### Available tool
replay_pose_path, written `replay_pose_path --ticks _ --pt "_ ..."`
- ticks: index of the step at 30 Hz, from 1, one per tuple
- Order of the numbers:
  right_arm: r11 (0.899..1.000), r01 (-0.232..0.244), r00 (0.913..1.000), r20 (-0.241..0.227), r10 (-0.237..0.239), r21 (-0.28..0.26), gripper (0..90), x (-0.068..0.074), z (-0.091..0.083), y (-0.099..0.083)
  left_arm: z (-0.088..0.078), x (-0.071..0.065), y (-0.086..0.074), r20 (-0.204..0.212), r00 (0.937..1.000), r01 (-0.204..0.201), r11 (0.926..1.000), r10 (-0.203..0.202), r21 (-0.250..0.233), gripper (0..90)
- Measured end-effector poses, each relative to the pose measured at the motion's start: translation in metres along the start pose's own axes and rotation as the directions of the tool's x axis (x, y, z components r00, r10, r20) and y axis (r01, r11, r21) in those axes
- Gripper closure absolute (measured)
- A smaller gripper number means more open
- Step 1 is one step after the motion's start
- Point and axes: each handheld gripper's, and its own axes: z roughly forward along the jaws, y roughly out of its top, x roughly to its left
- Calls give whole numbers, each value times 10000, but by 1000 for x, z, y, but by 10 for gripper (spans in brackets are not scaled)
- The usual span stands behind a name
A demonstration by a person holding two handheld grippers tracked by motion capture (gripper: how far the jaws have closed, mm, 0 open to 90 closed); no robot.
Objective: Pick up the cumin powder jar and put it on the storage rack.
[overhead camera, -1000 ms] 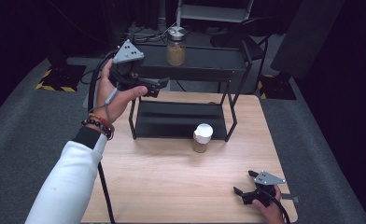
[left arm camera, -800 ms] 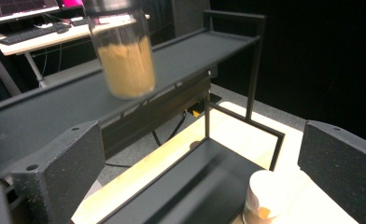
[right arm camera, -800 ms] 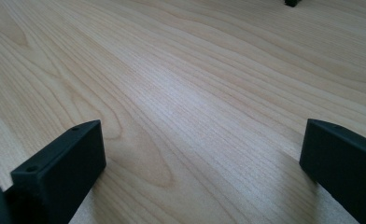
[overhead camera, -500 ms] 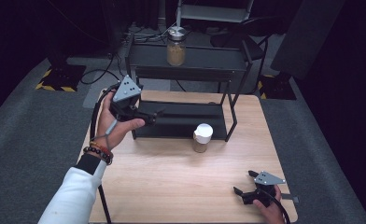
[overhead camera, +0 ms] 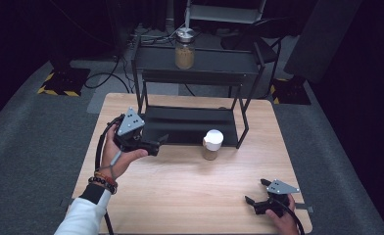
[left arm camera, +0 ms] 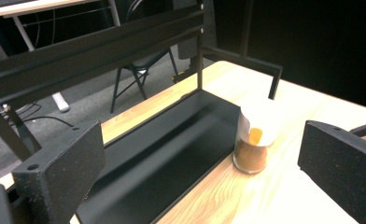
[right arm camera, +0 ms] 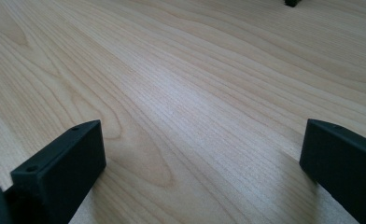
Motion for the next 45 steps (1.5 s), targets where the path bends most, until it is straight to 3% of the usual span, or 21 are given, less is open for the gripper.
replay_pose_path --ticks 11,20,24,31,35,38,45 --pt "10000 4 10000 0 -4 -2 0 0 0 0 3 -6 -36 202 9992 338 9993 -341 161 0" --pt "10000 -5 10000 12 5 0 0 0 0 0 4 -14 -65 178 9995 255 9987 -263 432 0" --pt "10000 -5 10000 11 5 0 0 0 0 0 7 -19 -80 151 9998 148 9986 -156 498 0" --pt "10000 -6 10000 11 6 0 0 0 0 0 10 -25 -105 -174 9991 405 9975 -395 578 2" --pt "10000 -5 10000 11 5 0 0 0 0 0 11 -25 -114 -102 9986 528 9961 -522 709 1" --pt "10000 -3 10000 12 3 1 0 0 0 0 14 -24 -125 117 9980 606 9915 -623 1149 1" --pt "10000 -5 10000 11 5 0 0 0 0 0 20 -24 -140 399 9959 732 9832 -809 1669 1"
